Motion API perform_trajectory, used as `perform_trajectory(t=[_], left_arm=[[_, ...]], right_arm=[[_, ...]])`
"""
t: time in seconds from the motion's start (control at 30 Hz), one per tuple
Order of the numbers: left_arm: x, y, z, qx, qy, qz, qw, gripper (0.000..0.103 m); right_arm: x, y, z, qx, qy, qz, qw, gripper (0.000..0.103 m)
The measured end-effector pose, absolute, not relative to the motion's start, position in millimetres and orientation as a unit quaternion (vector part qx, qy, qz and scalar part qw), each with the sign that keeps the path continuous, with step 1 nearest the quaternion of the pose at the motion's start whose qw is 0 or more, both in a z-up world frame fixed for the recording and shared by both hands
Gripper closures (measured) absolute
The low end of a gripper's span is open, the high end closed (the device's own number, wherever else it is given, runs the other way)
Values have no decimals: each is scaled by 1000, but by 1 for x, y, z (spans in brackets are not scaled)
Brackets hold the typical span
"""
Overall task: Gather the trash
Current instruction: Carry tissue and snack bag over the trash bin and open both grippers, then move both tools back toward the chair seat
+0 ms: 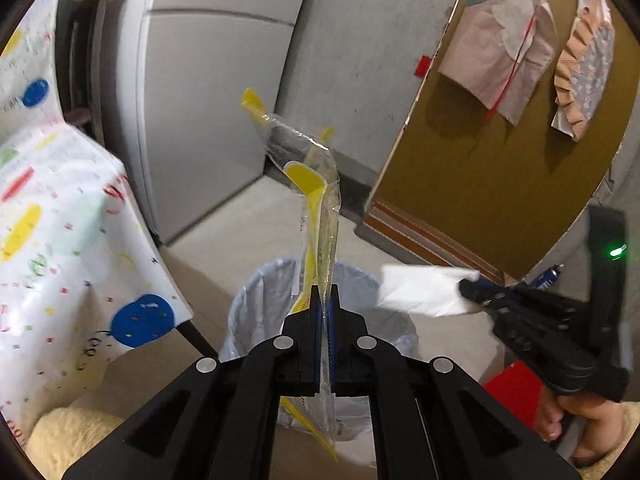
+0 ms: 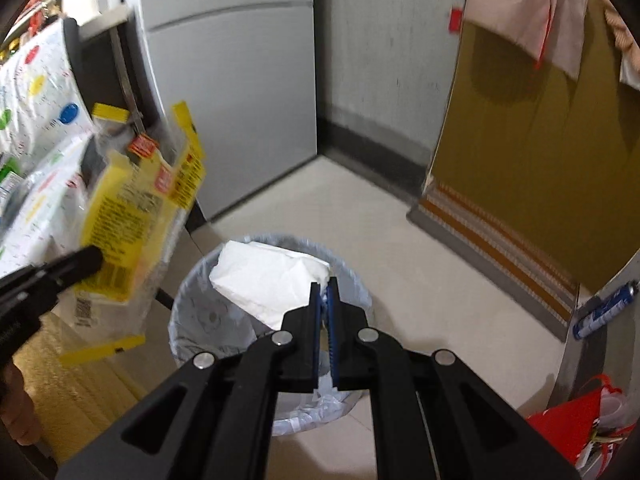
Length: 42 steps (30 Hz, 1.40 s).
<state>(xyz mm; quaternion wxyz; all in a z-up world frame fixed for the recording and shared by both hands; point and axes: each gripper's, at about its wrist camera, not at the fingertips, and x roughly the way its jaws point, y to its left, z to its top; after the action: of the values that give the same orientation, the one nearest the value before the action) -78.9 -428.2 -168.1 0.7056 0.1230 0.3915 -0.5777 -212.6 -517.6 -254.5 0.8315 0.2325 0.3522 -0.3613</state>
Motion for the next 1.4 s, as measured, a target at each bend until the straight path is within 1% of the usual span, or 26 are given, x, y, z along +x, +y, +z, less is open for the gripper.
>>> perform_trajectory(t=[0.13, 0.17, 0.2, 0.23, 0.27, 0.3, 0.43, 0.63, 0.83, 0.97, 1.03, 1.07, 1.1, 1.13, 1.17, 1.23, 1.3, 1.33, 1.4], left_arm=[[-74, -435, -182, 128, 422, -567, 696, 95], [-73, -435, -182, 126, 424, -565, 696, 93], [-72, -435, -183, 123, 427, -564, 696, 88], [-70, -433, -183, 119, 430, -564, 695, 83], [-69, -434, -184, 117, 430, -563, 696, 71], [-67, -432, -184, 113, 430, -562, 697, 64], [-61, -427, -184, 100, 431, -558, 702, 64], [-52, -405, -164, 99, 403, -545, 728, 64], [-39, -359, -135, 100, 374, -508, 769, 64], [-28, -320, -114, 93, 354, -472, 802, 64], [-21, -298, -103, 84, 346, -454, 817, 64], [-16, -285, -97, 79, 342, -442, 826, 64], [-12, -273, -92, 77, 339, -428, 834, 62], [-10, -264, -89, 77, 337, -418, 840, 60], [-4, -251, -86, 73, 338, -402, 848, 56], [6, -224, -83, 64, 341, -372, 861, 53], [15, -201, -80, 56, 345, -345, 871, 44], [21, -187, -79, 57, 347, -321, 879, 43], [29, -161, -78, 57, 352, -286, 890, 35]], right_arm=[[-198, -531, -282, 260, 377, -353, 816, 99], [-196, -532, -284, 263, 380, -353, 814, 98], [-195, -533, -287, 266, 383, -353, 811, 96], [-194, -535, -289, 270, 386, -354, 808, 88], [-193, -537, -289, 274, 386, -355, 806, 69], [-195, -537, -288, 278, 381, -354, 808, 62], [-201, -537, -272, 270, 367, -372, 809, 61], [-219, -532, -213, 249, 302, -399, 829, 61], [-219, -500, -150, 203, 228, -383, 872, 61], [-215, -484, -127, 230, 192, -346, 889, 61], [-208, -472, -118, 227, 182, -328, 899, 61], [-200, -464, -113, 217, 182, -312, 907, 57], [-194, -458, -111, 209, 184, -301, 912, 52], [-183, -447, -107, 197, 188, -279, 921, 42], [-175, -438, -102, 189, 192, -260, 927, 39], [-155, -418, -98, 168, 201, -229, 938, 39], [-135, -398, -95, 145, 213, -200, 945, 37], [-122, -387, -94, 134, 222, -178, 949, 37], [-100, -367, -94, 118, 233, -145, 954, 35]])
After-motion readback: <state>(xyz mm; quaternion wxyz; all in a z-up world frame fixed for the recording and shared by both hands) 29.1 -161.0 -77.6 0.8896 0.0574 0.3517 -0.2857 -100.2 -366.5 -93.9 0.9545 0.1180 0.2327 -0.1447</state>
